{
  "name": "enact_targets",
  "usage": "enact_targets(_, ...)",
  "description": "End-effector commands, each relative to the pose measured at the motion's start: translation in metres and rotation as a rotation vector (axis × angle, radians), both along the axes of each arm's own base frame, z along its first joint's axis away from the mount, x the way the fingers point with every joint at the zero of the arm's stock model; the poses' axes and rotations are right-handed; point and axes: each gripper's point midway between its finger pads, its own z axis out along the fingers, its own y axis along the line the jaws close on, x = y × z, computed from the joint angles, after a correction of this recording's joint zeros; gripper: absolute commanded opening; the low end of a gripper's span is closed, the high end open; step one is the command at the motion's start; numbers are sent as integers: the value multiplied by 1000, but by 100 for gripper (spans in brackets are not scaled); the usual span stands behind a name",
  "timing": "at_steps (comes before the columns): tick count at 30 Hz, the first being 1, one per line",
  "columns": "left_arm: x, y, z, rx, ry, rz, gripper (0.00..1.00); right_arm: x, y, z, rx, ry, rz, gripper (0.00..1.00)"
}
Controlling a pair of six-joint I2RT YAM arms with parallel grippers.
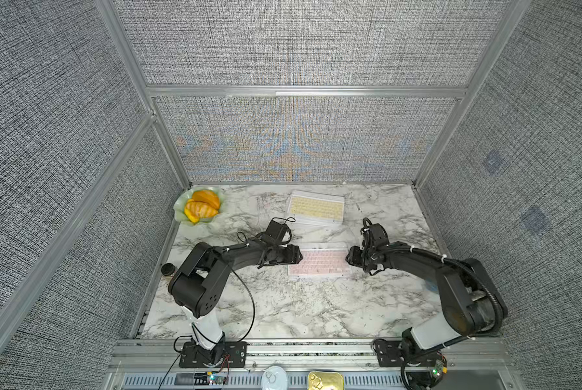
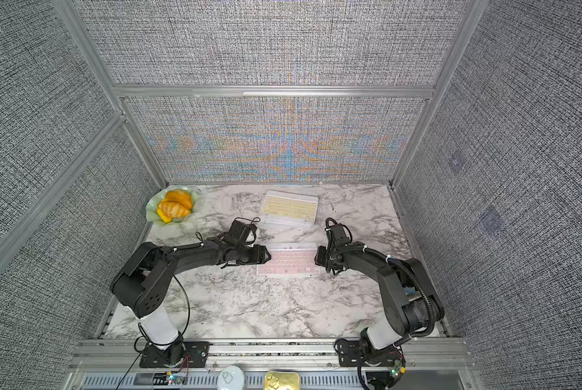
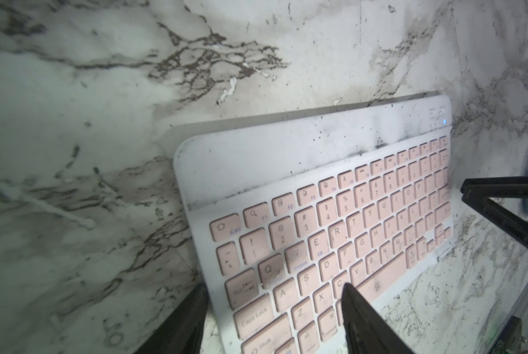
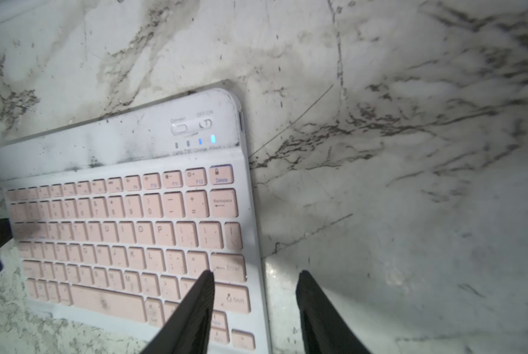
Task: Stack the numeric keypads
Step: Pick up the numeric keypad from the center of the board.
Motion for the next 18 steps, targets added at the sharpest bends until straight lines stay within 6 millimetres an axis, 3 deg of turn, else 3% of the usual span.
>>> enact_targets(1,-5,3,-8,29,25,13,70,3,4,-3,10,-6,9,48)
enact_targets(10,-12,-1,-14,31,45,6,70,6,13,-9,55,15,10,49)
enact_targets(18,-18,-13,-16,-12,68,-1,70,7,32,6,165,29,33,48)
